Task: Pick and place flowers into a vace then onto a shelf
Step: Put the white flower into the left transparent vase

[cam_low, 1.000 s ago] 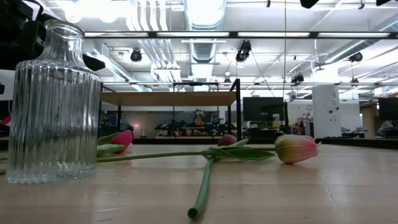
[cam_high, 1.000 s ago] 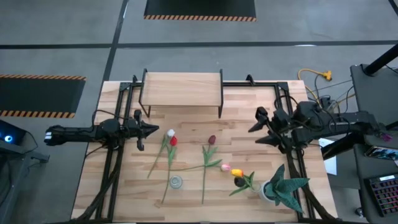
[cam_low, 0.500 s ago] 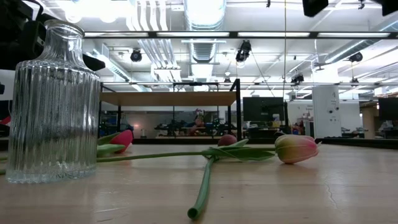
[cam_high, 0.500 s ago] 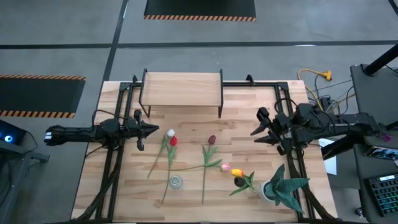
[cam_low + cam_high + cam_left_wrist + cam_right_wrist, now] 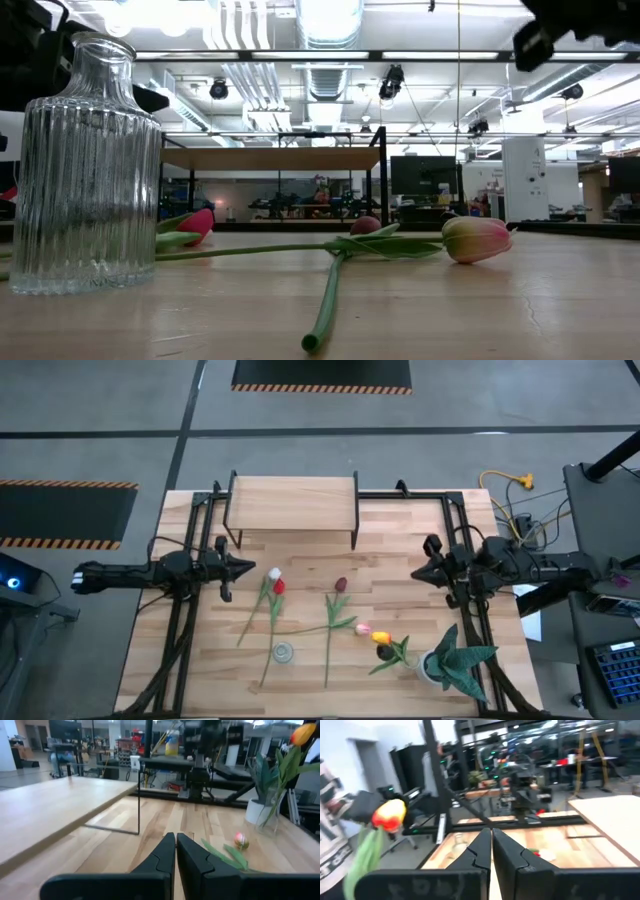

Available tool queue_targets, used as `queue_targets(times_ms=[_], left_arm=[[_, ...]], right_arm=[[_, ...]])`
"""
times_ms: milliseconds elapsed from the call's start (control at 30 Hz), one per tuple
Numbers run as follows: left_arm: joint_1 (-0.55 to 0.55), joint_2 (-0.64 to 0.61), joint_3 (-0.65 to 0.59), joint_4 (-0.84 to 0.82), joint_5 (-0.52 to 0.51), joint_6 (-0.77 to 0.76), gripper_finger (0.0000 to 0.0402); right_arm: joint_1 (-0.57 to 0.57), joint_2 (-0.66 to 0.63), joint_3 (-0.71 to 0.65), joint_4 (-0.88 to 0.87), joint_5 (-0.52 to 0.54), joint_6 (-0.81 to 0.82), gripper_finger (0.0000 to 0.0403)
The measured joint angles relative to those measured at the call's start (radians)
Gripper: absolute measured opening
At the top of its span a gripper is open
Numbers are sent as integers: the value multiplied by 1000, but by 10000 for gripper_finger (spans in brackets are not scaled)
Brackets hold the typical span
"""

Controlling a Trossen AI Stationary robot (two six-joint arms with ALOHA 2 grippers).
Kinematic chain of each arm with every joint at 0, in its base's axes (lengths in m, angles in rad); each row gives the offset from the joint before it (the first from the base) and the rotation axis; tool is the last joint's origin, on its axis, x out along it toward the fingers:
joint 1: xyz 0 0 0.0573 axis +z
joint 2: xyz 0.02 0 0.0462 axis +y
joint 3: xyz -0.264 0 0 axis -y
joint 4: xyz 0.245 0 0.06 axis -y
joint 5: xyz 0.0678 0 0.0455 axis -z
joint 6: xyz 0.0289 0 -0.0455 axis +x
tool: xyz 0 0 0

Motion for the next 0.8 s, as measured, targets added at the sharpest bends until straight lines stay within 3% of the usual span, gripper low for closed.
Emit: queue_targets(times_ms=[167,367,533,633,800], left_arm=[[0,0,0,73,1,-27,0],[0,-1,0,240,2,-273,0],[0,2,0,351,4,-388,4],[0,7,2,359,6,-402,32],[0,53,16,358,-28,-548,115]], right_arm=[[0,-102,-106,70,53,65,8],[0,-158,-154,111,127,35,8],[0,-157,-175,111,235,-9,8],[-1,-147,-178,111,333,3,8],[-1,-146,-169,112,285,9,8]])
